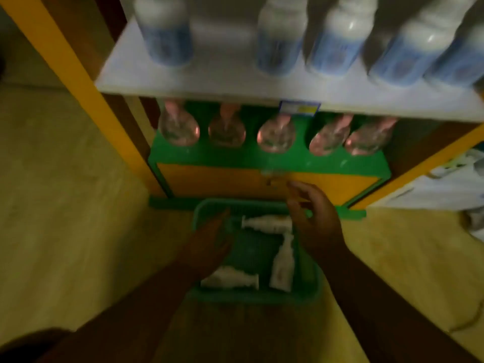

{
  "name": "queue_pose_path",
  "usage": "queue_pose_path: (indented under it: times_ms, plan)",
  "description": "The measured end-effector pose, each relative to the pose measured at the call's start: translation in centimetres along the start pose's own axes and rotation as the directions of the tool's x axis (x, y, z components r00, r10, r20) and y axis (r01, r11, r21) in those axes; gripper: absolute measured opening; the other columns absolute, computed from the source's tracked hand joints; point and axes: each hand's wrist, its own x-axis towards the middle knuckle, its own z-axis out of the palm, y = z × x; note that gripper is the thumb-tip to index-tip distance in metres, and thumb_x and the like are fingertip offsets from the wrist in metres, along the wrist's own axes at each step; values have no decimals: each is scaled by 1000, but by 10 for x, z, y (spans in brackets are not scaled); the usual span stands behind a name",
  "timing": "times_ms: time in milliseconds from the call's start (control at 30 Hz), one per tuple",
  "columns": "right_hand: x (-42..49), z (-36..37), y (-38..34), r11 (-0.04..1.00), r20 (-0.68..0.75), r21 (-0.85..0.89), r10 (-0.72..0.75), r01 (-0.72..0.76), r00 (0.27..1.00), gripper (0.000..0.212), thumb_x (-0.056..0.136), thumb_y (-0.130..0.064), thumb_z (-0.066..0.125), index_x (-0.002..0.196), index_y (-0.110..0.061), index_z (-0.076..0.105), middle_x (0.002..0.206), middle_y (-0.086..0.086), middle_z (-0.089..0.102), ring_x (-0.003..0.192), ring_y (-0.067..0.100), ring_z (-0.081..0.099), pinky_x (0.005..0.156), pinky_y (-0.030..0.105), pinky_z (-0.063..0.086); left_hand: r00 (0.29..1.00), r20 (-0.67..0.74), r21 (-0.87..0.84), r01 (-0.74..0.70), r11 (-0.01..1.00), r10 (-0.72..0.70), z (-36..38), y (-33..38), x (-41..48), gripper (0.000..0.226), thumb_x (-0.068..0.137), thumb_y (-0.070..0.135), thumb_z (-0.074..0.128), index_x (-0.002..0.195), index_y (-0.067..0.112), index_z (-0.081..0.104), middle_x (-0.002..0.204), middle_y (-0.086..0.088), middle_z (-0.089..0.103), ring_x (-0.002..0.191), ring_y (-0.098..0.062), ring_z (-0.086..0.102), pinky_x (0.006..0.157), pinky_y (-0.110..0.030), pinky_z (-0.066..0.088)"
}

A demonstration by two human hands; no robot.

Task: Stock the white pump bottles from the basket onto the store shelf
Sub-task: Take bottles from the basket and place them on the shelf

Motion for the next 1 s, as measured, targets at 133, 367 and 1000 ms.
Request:
queue_pose_path:
  times_ms: [133,367,1000]
  plan:
    - [-22,33,79,939,285,-276,284,-205,915,48,99,-33,60,144,-20,49,144,3,54,128,21,55,96,29,45,979,184,97,73,993,-90,42,-64,4,68,98,34,55,156,26,22,157,-3,36,138,-25,43,105,-25,35]
    - [-39,54,168,720,412,-615,641,-321,647,75,98,-34,62,159,-16,23,165,11,28,148,30,35,117,41,34,945,272,201,129,971,-182,92,-102,22,82,97,36,56,159,21,4,166,-5,13,150,-24,20,118,-33,19]
    - [-43,94,199,555,300,-141,813,-820,499,77,86,-17,79,149,-5,37,144,17,53,127,37,57,94,42,52,917,285,97,262,960,-279,111,-110,22,73,99,31,55,158,21,14,164,-6,21,147,-26,27,117,-34,25]
